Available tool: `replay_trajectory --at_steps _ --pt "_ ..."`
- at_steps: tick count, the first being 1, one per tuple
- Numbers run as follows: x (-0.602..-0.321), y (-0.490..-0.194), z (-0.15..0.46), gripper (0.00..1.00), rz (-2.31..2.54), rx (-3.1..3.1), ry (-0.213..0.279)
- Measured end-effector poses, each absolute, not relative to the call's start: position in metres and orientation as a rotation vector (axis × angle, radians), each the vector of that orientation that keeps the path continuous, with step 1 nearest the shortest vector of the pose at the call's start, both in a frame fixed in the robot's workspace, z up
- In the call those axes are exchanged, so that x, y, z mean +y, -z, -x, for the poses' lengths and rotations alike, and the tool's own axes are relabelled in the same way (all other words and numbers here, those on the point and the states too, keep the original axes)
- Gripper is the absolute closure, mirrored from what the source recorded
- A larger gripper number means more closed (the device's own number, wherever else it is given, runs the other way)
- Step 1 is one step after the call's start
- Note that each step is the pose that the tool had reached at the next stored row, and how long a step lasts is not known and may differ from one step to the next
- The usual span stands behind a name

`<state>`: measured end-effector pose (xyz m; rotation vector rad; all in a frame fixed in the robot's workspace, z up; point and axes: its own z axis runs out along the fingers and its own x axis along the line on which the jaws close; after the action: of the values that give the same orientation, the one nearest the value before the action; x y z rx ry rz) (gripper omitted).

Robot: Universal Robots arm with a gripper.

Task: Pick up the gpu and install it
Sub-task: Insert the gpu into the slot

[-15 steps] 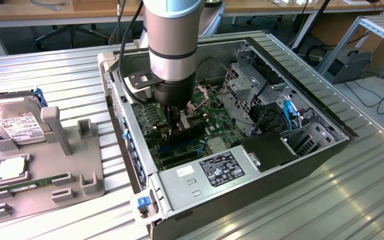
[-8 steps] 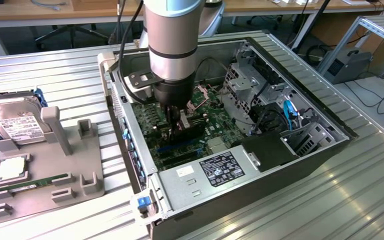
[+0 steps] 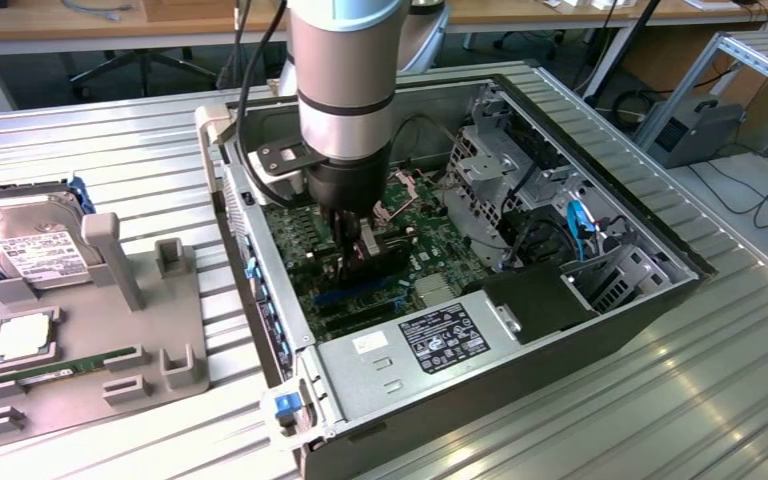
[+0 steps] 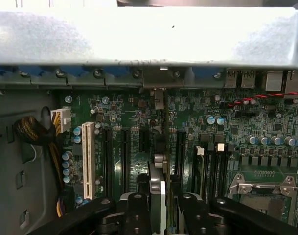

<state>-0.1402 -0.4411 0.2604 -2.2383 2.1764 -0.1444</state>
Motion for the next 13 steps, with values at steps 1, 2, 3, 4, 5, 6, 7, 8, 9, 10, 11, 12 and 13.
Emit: replay_trajectory --at_steps 1,2,3,4,5,6,7,8,9,10,11,12,13 --pt "-0.4411 -0.2607 0.1401 0.73 2.238 2.176 0.144" --pt "-0.441 -0.2606 0.1401 0.73 2.238 2.176 0.144" --pt "-0.441 -0.2607 0.1401 0.73 2.238 2.176 0.144" --pt "-0.4411 -0.2607 0.14 0.73 2.238 2.176 0.144" --pt "-0.441 -0.2607 0.1399 0.73 2.237 2.177 0.144" --pt "-0.4411 -0.2607 0.1398 0.73 2.237 2.177 0.144" --pt "-0.4411 -0.2607 0.1397 0.73 2.236 2.179 0.144" --pt "-0.441 -0.2607 0.1397 0.73 2.234 2.18 0.144" --pt "-0.441 -0.2607 0.1397 0.73 2.232 2.181 0.143" --pt "-0.4409 -0.2607 0.1397 0.73 2.231 2.183 0.143" --pt "-0.4407 -0.2608 0.1395 0.73 2.23 2.184 0.142" --pt "-0.4403 -0.2608 0.1395 0.73 2.228 2.185 0.142" --pt "-0.4398 -0.2607 0.1394 0.73 2.226 2.186 0.141"
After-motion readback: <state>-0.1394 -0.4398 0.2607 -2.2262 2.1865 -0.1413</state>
